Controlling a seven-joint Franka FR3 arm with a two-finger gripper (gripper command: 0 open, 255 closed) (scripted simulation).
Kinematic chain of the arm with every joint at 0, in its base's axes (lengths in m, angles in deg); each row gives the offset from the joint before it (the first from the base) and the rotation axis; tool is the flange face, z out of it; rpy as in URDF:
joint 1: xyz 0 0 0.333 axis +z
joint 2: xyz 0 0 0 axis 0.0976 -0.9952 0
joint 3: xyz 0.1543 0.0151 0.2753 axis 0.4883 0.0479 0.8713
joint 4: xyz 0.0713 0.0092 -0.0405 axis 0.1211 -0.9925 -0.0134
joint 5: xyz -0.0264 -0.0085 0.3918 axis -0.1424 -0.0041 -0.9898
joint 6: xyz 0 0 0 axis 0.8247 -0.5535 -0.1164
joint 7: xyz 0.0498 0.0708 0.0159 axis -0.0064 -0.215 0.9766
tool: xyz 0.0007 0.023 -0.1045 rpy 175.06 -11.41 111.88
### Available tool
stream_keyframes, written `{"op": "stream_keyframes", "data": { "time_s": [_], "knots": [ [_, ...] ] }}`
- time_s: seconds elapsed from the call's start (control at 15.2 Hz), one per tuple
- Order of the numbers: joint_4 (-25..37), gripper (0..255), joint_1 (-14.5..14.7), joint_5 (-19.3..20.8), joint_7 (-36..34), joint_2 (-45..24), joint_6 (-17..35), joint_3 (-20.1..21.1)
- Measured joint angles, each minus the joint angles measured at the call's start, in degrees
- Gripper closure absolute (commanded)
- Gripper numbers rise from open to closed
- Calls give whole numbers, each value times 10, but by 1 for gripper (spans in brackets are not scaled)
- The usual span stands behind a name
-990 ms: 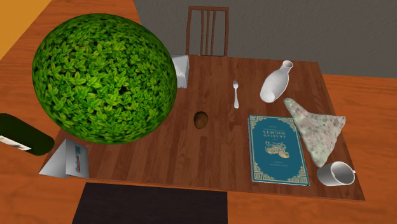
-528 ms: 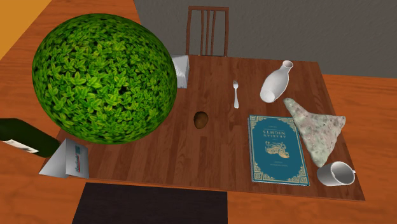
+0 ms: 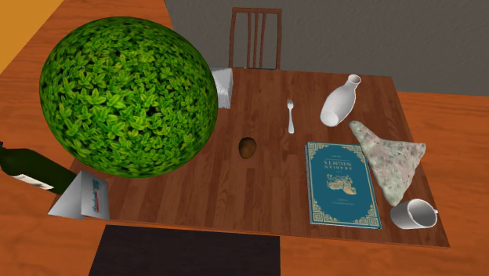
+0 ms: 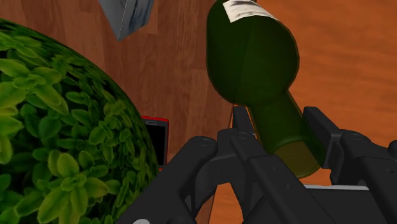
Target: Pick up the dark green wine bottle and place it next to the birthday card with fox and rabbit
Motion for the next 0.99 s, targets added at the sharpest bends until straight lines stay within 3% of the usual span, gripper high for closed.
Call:
{"op": "stream_keyframes", "data": {
  "time_s": [0.13,0.2,0.59,0.99],
  "knots": [
    [0,255,0,0,0,0,0,0],
    [0,0,0,0,0,0,0,0],
    [0,0,0,0,0,0,0,0],
    [14,0,-6,-21,13,38,-48,13]
  ]
}}
